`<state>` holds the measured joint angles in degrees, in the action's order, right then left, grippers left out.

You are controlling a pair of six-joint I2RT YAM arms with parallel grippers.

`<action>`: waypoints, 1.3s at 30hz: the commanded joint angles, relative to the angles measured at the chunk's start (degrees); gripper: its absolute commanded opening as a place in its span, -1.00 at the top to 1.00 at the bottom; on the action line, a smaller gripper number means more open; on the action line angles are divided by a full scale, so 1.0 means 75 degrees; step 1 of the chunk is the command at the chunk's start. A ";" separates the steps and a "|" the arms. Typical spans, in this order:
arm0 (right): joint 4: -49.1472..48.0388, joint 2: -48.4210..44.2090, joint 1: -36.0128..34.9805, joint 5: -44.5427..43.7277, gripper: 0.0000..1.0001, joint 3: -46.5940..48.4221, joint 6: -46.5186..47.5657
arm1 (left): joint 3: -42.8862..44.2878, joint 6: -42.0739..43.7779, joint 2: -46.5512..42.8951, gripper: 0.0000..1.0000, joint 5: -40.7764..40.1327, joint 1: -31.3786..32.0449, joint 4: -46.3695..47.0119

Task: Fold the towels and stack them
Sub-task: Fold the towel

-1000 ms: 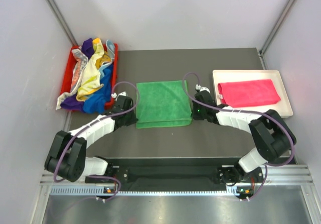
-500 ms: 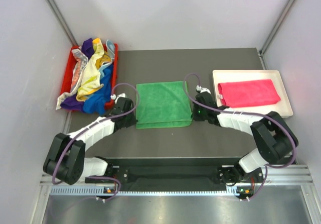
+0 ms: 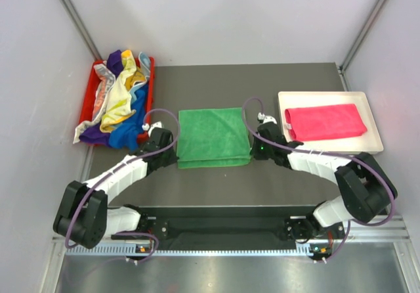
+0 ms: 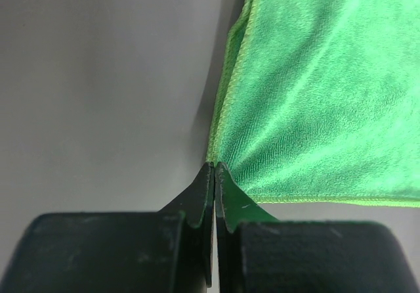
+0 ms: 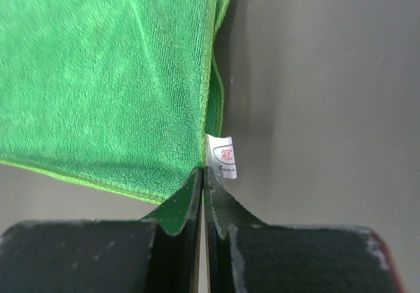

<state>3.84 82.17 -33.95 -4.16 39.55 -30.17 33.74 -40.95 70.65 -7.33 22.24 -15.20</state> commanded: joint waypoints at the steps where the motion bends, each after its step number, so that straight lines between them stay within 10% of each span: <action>1: -0.0288 -0.0082 -0.0218 -0.0031 1.00 -0.0304 -0.0113 | -0.0291 -0.0083 -0.0140 1.00 -0.0089 0.0011 0.0034; 13: -0.0676 0.0154 -0.0277 -0.0066 0.96 -0.0703 -0.0184 | -0.0631 -0.0142 0.0177 0.93 0.0356 0.0046 0.0434; 18: -0.0280 -0.0198 -0.0196 -0.0136 0.38 -0.0423 -0.0009 | -0.0071 0.0022 -0.0255 0.32 0.0123 0.0046 -0.0082; 24: 0.0203 -0.0421 0.0506 0.0097 0.02 0.0653 0.0425 | 0.1383 0.0396 -0.0409 0.13 -0.0638 0.0011 -0.0505; 39: 0.0285 0.3339 0.1879 0.1668 0.01 0.4813 0.0308 | 0.5884 0.1323 0.4393 0.09 -0.0196 -0.1077 -0.0060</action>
<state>5.85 103.57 -20.18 5.45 70.02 -27.62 73.93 -33.54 99.77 -11.07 16.16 -17.43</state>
